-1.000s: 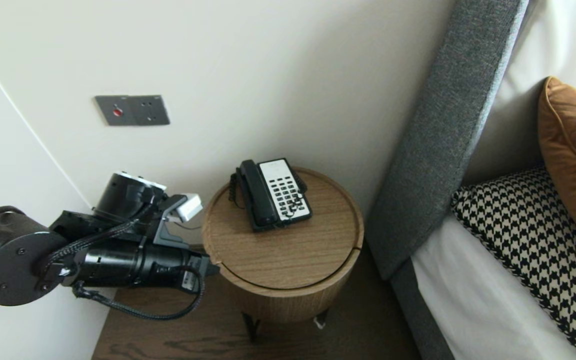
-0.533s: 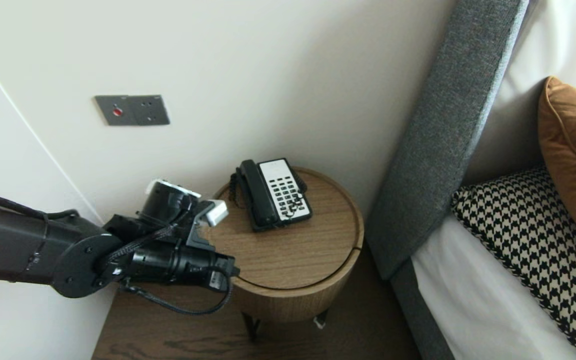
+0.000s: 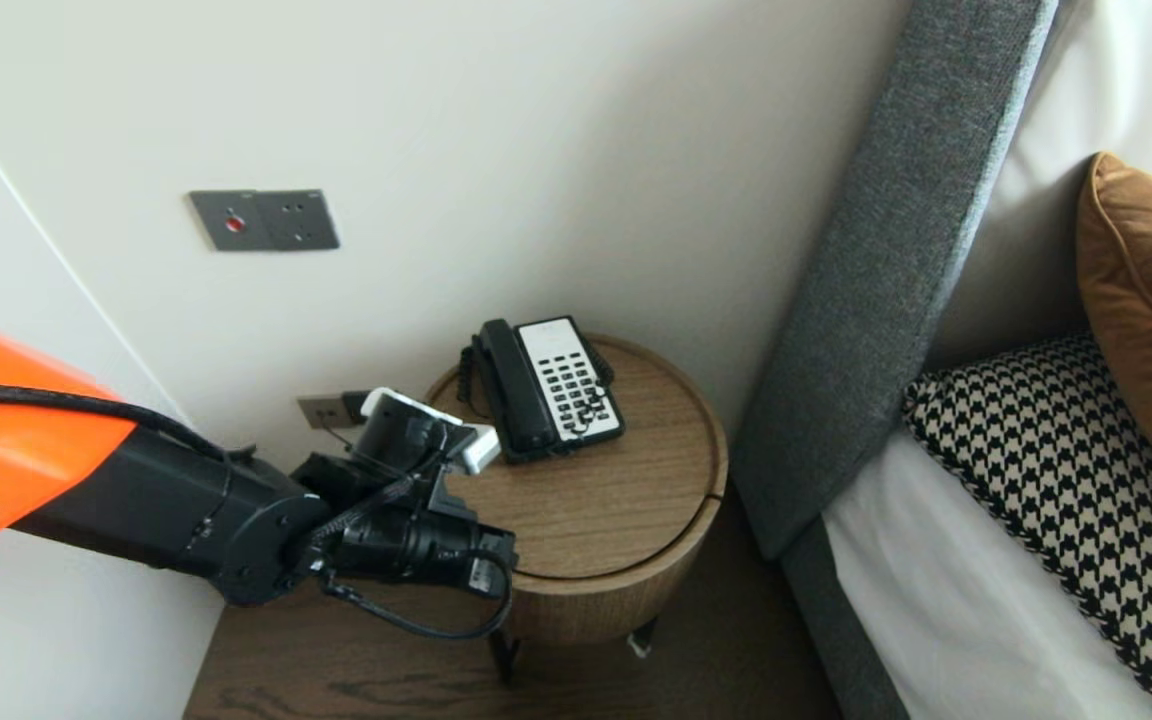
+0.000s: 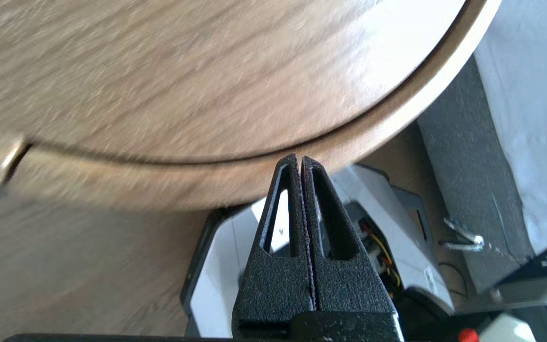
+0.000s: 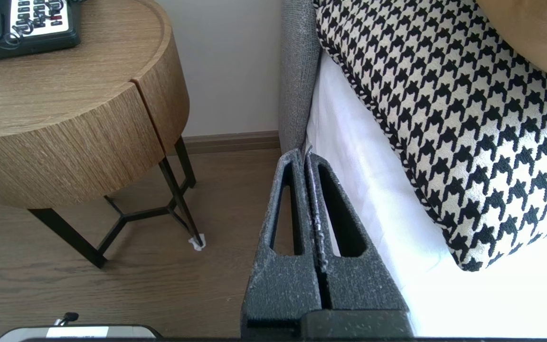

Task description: Open the nightstand drawer

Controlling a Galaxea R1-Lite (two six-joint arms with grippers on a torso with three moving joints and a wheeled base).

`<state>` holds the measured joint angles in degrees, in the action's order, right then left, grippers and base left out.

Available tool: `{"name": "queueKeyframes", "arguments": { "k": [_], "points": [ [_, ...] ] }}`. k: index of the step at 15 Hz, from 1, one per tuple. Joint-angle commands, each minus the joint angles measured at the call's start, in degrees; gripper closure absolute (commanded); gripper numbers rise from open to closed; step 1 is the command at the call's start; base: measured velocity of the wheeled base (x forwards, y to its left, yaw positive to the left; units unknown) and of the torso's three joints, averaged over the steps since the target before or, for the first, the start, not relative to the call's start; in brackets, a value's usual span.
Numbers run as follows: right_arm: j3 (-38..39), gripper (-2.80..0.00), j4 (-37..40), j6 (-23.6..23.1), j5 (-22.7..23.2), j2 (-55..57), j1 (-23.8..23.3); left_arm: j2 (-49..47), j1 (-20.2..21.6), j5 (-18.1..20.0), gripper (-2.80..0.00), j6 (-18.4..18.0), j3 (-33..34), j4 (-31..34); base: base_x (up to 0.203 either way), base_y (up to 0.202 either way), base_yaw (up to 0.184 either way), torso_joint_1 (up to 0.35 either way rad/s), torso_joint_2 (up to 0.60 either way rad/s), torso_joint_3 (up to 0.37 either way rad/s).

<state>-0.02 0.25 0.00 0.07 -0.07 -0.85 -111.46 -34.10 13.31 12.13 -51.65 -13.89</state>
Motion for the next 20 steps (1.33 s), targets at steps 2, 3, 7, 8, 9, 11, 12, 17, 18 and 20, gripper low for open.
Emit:
{"name": "queueKeyframes", "arguments": {
  "k": [2,3,7,8,9,11,12,17,18,20],
  "points": [
    [-0.06,0.00,0.01,0.00,0.01,-0.01,-0.03,-2.16,-0.47,0.05,0.00,0.47,-0.58,-0.88,0.000,0.000,0.000,0.000,0.00,0.000],
    [0.02,0.00,0.01,0.00,0.01,-0.01,-0.03,-2.53,-0.62,-0.04,0.00,0.71,-0.73,-0.97,0.000,0.000,0.000,0.000,0.00,0.000],
    [0.02,0.00,0.01,0.00,0.01,-0.01,-0.03,-3.24,-1.51,-0.13,0.00,0.79,-1.17,-0.95,0.000,0.000,0.000,0.000,0.00,0.000],
    [-0.01,0.00,0.01,0.00,0.01,-0.01,-0.03,-3.24,-1.81,-0.29,0.00,0.44,-0.85,-0.88,0.000,0.000,0.000,0.000,0.00,0.000],
    [0.02,0.00,0.01,0.00,0.01,-0.01,-0.03,-3.24,-2.21,-0.39,0.00,0.35,-0.82,-0.95,0.000,0.000,0.000,0.000,0.00,0.000],
    [0.02,0.00,0.01,0.00,0.01,-0.01,0.04,-3.48,-2.53,-0.74,0.00,0.44,-0.73,-0.97,0.000,0.000,0.000,0.000,0.00,0.000],
    [0.02,0.00,0.01,0.00,0.01,-0.01,-0.03,-3.50,-2.82,-0.74,0.00,0.53,-0.64,-0.97,0.000,0.000,0.000,0.000,0.00,0.000],
    [0.02,0.00,0.01,0.00,0.01,-0.01,-0.03,-3.68,-3.77,-0.66,0.00,0.79,0.12,-0.96,0.000,0.000,0.000,0.000,0.00,0.000],
    [0.02,0.00,0.01,0.00,0.01,-0.01,-0.03,-3.68,-3.70,-0.66,0.00,0.79,0.15,-0.97,0.000,0.000,0.000,0.000,0.00,0.000],
    [0.02,0.00,0.01,0.00,0.01,-0.01,0.01,-3.93,-3.71,-0.66,0.00,0.92,-0.17,-1.09,0.000,0.000,0.000,0.000,0.00,0.000]
  ]
}}
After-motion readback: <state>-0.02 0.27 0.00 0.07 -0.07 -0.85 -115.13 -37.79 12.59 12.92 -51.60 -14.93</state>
